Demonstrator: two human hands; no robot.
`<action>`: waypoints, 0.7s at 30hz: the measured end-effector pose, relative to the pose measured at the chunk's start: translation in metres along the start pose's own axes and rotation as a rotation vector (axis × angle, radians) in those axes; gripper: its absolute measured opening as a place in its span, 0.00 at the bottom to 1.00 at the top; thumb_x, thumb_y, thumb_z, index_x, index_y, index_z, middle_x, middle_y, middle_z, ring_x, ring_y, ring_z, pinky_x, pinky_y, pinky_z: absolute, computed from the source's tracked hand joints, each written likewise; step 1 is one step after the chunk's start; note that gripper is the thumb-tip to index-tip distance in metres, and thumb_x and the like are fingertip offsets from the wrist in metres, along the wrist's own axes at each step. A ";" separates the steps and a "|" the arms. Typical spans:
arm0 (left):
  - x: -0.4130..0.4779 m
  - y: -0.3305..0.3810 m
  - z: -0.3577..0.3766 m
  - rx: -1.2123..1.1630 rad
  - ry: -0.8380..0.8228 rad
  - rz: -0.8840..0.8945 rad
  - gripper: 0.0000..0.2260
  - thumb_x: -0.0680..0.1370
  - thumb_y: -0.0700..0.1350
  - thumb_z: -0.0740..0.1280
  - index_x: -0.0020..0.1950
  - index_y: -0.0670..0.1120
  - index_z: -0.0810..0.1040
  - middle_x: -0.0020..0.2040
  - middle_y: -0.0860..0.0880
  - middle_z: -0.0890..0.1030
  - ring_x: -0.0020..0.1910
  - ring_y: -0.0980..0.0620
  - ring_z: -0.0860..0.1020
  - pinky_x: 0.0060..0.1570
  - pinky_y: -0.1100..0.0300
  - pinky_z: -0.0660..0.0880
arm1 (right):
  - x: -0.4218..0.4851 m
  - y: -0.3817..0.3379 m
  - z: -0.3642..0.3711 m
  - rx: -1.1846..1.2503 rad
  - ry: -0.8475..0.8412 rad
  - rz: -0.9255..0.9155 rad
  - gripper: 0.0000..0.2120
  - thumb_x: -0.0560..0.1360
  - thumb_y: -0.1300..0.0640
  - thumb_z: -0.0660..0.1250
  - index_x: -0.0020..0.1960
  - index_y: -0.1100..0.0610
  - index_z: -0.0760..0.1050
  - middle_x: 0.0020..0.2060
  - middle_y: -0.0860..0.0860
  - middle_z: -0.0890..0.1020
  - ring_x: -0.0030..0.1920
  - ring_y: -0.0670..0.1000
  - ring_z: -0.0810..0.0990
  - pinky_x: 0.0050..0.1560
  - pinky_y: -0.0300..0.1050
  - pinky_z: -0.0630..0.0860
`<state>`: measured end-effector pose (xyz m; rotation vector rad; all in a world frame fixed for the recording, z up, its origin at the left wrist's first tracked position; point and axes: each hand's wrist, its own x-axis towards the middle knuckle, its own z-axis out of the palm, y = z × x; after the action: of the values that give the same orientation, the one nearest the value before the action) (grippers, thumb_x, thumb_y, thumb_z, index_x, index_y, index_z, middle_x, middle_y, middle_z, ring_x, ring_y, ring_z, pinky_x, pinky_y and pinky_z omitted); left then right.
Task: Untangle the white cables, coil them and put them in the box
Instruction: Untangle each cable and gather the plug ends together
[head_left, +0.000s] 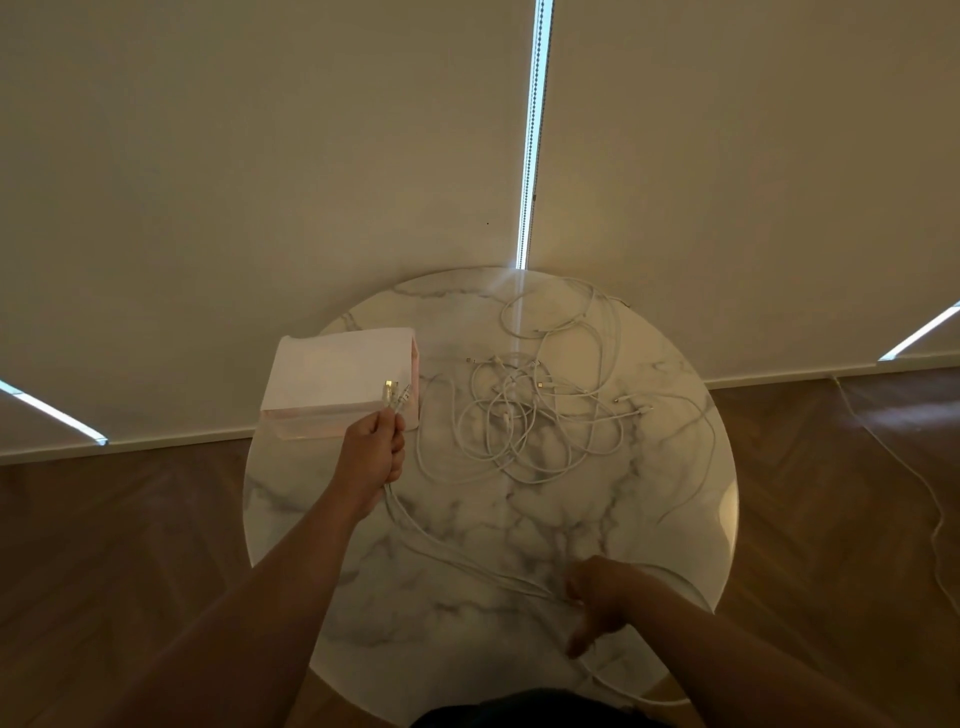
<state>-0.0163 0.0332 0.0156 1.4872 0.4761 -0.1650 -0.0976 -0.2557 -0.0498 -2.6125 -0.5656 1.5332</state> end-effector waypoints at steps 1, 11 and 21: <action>0.001 -0.001 -0.001 0.000 0.004 -0.001 0.16 0.85 0.45 0.52 0.40 0.45 0.69 0.24 0.54 0.63 0.19 0.58 0.58 0.21 0.69 0.53 | 0.002 0.004 0.002 -0.038 -0.015 -0.015 0.56 0.43 0.19 0.64 0.56 0.60 0.79 0.57 0.56 0.80 0.58 0.56 0.77 0.54 0.43 0.71; 0.001 -0.003 0.000 0.006 -0.010 0.013 0.16 0.85 0.46 0.53 0.40 0.44 0.69 0.25 0.53 0.62 0.20 0.58 0.57 0.21 0.67 0.54 | 0.002 0.034 -0.026 0.201 0.506 -0.045 0.45 0.48 0.13 0.55 0.46 0.47 0.80 0.44 0.45 0.83 0.46 0.45 0.79 0.50 0.45 0.76; 0.002 -0.001 0.002 -0.008 -0.005 0.006 0.16 0.85 0.46 0.52 0.40 0.44 0.69 0.25 0.53 0.61 0.20 0.58 0.57 0.20 0.67 0.53 | -0.005 0.076 -0.003 0.150 0.534 0.328 0.15 0.77 0.62 0.60 0.61 0.50 0.75 0.58 0.51 0.72 0.60 0.54 0.72 0.60 0.48 0.72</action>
<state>-0.0140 0.0313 0.0140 1.4800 0.4676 -0.1624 -0.0763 -0.3279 -0.0620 -2.9127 0.0223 0.8111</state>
